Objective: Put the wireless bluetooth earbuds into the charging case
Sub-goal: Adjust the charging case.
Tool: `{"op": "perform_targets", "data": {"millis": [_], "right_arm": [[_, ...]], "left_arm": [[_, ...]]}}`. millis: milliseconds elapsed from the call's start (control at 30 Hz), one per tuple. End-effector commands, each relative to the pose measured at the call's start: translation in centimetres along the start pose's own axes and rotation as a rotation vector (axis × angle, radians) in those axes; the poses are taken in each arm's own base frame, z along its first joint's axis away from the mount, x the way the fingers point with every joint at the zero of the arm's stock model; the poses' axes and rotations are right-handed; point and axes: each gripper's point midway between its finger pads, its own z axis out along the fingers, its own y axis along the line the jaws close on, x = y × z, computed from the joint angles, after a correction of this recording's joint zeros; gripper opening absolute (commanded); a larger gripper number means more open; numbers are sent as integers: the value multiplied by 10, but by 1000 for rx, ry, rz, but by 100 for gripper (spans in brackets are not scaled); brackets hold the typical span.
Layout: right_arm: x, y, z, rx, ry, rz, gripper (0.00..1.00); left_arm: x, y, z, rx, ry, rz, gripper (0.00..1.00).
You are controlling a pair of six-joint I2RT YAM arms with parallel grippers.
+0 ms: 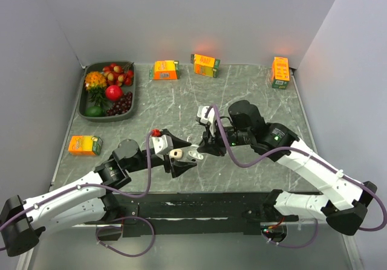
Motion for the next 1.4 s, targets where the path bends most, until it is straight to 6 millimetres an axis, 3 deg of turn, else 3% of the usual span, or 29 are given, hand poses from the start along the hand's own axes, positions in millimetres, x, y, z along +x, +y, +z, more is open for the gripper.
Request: {"op": "perform_targets", "data": {"millis": [0, 200, 300, 500, 700, 867, 900, 967, 1000, 1033, 1267, 1367], "right_arm": [[-8, 0, 3, 1, -19, -45, 0], [-7, 0, 6, -2, -10, -49, 0], [-7, 0, 7, -2, -10, -47, 0], [-7, 1, 8, -5, -11, -46, 0], [-9, 3, 8, -15, -13, -47, 0], [-8, 4, 9, -20, -11, -49, 0], [-8, 4, 9, -21, -11, -50, 0], [-8, 4, 9, -21, -10, -48, 0], [-8, 5, 9, -24, -10, -48, 0], [-8, 5, 9, -26, -9, -48, 0], [-12, 13, 10, -69, -10, -25, 0], [-14, 14, 10, -80, -2, -13, 7]], "left_arm": [[-17, -9, 3, 62, -52, 37, 75], [-20, -14, 2, 85, -66, 30, 69], [-16, -19, 2, 116, -59, 29, 57], [-10, -21, 2, 130, -50, 15, 45], [-10, -19, 3, 116, -45, 11, 51], [-12, -19, 2, 117, -56, 10, 46], [-12, -20, 2, 120, -56, 10, 33], [-11, -19, 3, 117, -54, 12, 19], [-11, -18, 3, 115, -54, 15, 5], [-11, -18, 3, 111, -55, 14, 1], [-10, -13, 1, 82, -77, 34, 1], [-12, -10, -2, 59, -104, 37, 1]]}}
